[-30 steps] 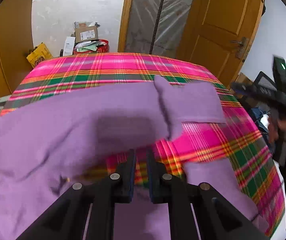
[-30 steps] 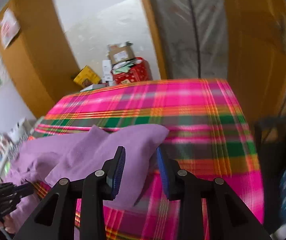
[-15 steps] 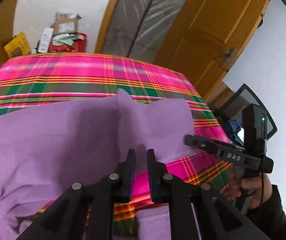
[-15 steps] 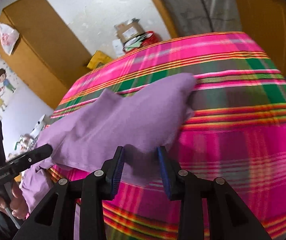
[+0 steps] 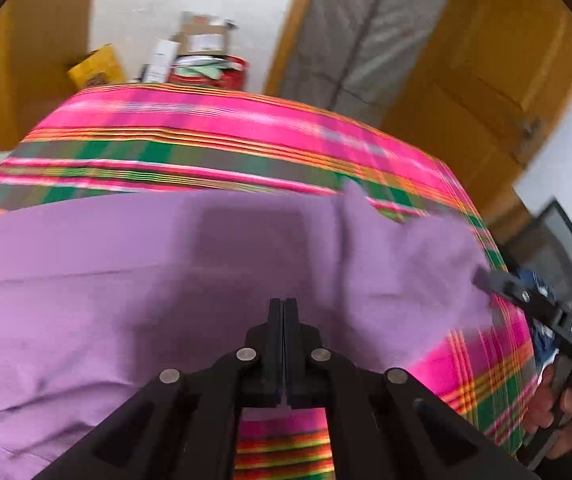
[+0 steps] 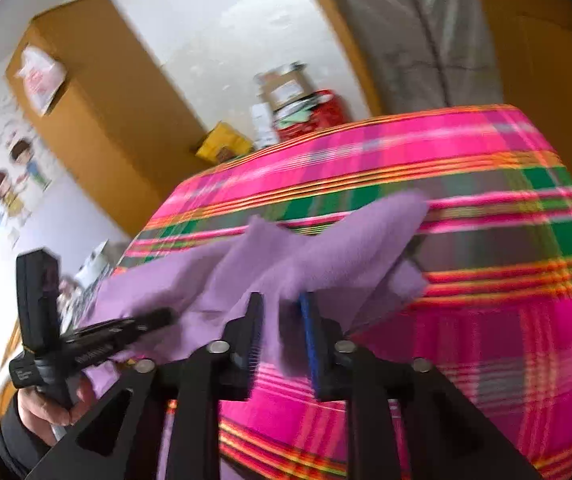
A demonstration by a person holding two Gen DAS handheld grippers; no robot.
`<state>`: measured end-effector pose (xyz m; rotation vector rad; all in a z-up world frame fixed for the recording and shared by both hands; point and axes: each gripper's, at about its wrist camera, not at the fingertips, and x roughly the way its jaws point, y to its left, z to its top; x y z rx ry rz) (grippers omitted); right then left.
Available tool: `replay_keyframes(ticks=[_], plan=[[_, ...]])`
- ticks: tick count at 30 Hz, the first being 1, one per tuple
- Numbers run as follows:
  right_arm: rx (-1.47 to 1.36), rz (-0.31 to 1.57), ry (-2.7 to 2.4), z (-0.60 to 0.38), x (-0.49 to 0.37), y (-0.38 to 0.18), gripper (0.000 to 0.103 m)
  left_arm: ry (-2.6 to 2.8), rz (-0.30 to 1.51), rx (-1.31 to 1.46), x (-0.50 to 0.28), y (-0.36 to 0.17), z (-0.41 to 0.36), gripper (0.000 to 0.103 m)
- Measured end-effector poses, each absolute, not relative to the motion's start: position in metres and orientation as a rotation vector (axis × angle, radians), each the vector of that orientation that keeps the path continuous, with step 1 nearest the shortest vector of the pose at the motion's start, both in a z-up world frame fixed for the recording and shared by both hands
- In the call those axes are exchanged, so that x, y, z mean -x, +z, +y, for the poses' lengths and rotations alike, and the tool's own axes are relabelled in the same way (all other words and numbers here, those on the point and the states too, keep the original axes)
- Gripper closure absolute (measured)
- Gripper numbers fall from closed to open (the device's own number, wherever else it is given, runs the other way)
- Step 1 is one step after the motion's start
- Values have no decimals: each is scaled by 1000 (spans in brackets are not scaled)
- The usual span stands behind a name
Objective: Fold clothes
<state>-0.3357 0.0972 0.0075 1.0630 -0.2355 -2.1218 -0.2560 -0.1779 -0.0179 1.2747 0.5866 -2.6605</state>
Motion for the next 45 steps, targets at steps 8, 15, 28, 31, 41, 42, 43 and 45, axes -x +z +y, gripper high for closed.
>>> replay_keyframes(ticks=[8,15,28,31,41,42,43,45], plan=[[-1197,-320,-2264,134,352,-20,65,-2801,632,-1277,232,-2,-171,103],[-1195,-275,-2296,130,361,-22,66,-2837,644,-1378,260,-7,-140,95],[-1120,-186,-2217,115,368,-23,100,-2753,620,-1385,274,-25,-139,103],[-1086,-259,-2218,133,369,-15,100,-2720,620,-1350,272,-24,-151,103],[-1171,-249,-2139,134,383,-25,82,-2807,626,-1354,265,-14,-149,103],[-1173,-236,-2133,131,382,-27,82,-2813,631,-1366,264,-14,-146,103],[-1173,-222,-2129,128,382,-29,82,-2818,635,-1370,261,-14,-144,103],[-1165,-193,-2125,123,382,-31,82,-2828,644,-1379,254,-13,-141,103]])
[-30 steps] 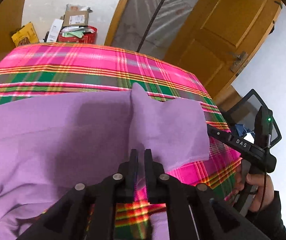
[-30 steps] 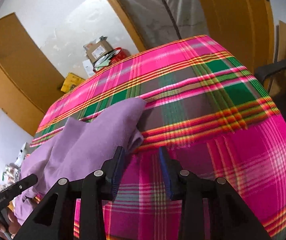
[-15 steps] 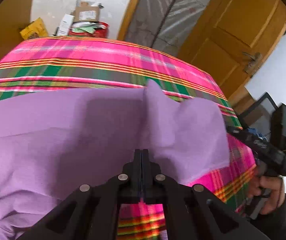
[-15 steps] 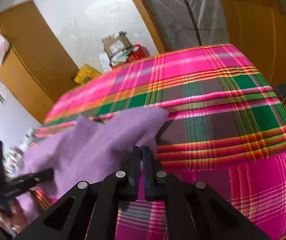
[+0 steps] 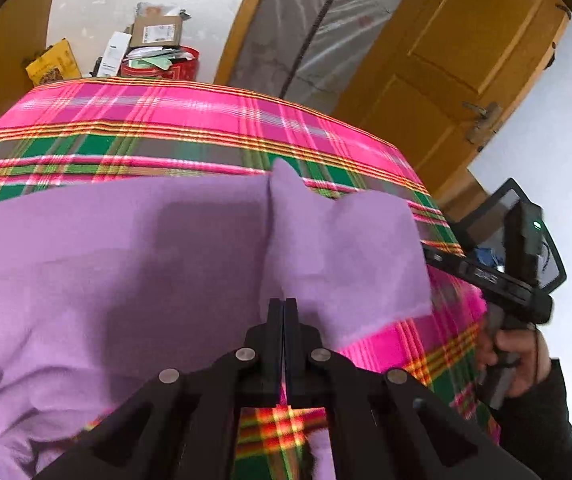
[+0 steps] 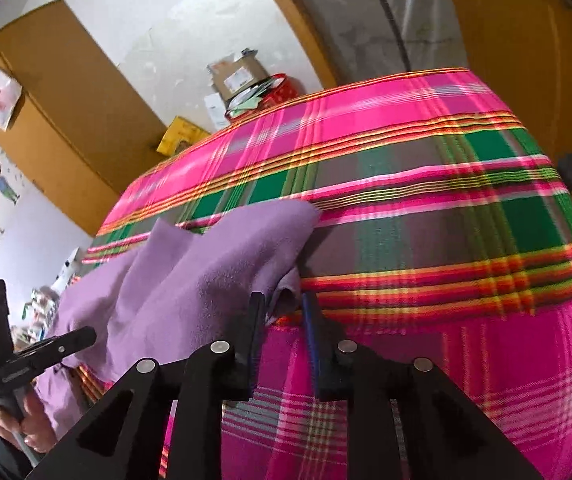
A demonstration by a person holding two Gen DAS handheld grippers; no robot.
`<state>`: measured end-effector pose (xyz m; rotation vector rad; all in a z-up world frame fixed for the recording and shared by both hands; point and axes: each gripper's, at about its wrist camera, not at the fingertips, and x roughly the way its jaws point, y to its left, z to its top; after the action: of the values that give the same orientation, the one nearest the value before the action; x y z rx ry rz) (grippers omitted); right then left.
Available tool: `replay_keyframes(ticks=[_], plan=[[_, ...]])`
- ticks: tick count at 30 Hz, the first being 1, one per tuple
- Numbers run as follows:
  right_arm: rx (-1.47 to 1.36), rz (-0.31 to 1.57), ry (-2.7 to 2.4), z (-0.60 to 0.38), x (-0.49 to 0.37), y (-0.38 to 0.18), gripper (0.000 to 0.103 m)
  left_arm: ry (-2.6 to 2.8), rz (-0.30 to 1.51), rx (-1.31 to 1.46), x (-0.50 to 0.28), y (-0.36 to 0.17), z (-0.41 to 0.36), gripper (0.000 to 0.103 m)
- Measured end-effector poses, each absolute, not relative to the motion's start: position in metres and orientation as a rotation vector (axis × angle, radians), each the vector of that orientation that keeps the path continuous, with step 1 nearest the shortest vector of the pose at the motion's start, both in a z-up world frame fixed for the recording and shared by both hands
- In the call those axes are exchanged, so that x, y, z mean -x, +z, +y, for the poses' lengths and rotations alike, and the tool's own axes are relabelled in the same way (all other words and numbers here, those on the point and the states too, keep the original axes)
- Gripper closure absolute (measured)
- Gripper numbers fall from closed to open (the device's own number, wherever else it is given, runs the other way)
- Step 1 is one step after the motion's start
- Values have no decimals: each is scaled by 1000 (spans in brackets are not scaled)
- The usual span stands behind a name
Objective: Fold clothes
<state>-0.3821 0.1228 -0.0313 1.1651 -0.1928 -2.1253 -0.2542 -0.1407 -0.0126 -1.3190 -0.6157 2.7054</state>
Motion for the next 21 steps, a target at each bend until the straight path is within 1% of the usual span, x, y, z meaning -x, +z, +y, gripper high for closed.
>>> replay_keyframes(ticks=[4,7,8,9,12,16,21], plan=[[-1149,-150,-2128,117,386,-32,83,2690,-628,1300,236,-9,-133,103],[-1153,-141,-2125,114,390,-33,90,2655,-628,1286,215,-8,-121,103],[-1153,-142,-2125,114,390,-33,96,2648,-618,1284,208,-9,-118,103],[-1151,-147,-2125,115,391,-33,98,2645,-611,1287,203,-9,-115,102],[-1121,-153,-2137,120,388,-27,99,2627,-580,1299,188,-10,-107,103],[-1043,-132,-2209,143,385,-5,99,2629,-527,1320,175,-13,-102,103],[-985,-108,-2368,189,399,31,99,2636,-561,1312,171,-12,-107,103]])
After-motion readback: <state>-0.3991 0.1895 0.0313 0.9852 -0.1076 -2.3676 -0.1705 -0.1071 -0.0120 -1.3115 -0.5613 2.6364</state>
